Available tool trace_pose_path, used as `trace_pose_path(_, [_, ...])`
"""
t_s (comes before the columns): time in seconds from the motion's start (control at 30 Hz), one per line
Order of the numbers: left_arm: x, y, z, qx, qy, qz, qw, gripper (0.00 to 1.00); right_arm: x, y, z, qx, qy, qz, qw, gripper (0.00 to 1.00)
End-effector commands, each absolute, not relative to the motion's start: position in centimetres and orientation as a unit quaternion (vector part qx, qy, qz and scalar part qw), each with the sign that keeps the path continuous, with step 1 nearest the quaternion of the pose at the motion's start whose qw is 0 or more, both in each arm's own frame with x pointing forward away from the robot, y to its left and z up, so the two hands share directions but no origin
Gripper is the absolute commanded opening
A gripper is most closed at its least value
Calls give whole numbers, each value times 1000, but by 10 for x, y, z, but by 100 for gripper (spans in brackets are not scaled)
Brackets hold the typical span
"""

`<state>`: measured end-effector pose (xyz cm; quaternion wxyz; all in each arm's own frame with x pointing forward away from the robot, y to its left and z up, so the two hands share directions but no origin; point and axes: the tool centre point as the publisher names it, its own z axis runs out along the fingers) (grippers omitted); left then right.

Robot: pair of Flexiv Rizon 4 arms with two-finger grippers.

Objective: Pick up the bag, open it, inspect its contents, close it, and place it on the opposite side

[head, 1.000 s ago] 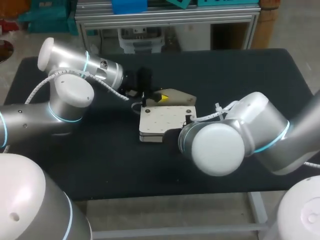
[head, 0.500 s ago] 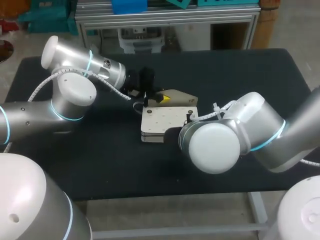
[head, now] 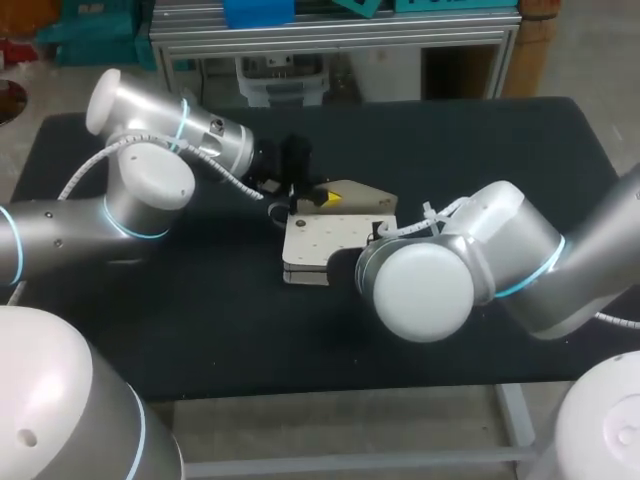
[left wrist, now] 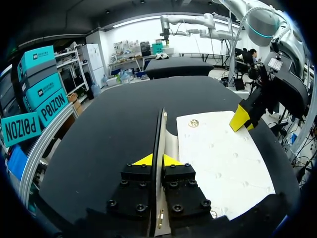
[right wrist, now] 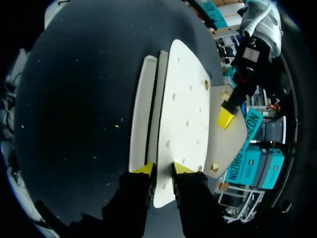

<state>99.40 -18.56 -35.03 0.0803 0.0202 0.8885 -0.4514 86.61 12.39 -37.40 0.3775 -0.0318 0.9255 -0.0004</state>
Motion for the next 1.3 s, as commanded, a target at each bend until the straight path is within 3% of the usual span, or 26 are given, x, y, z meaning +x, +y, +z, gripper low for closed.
trace_pose_path(0.03, [996, -188, -354, 20, 888, -452, 79, 0, 866, 121, -379, -31, 799, 16, 600, 0])
trace_pose_path(0.3, [992, -186, -355, 19, 887, -454, 85, 0, 866, 120, -378, -19, 806, 21, 592, 0])
trace_pose_path(0.63, [964, -187, -355, 71, 881, -439, 164, 0, 866, 120, -378, -19, 806, 21, 592, 0])
trace_pose_path(0.83, [956, -189, -356, 78, 880, -438, 168, 0, 866, 120, -378, -19, 806, 21, 592, 0])
trace_pose_path(1.3, [939, -186, -365, 116, 858, -451, 217, 0, 862, 119, -378, -26, 763, 18, 646, 0])
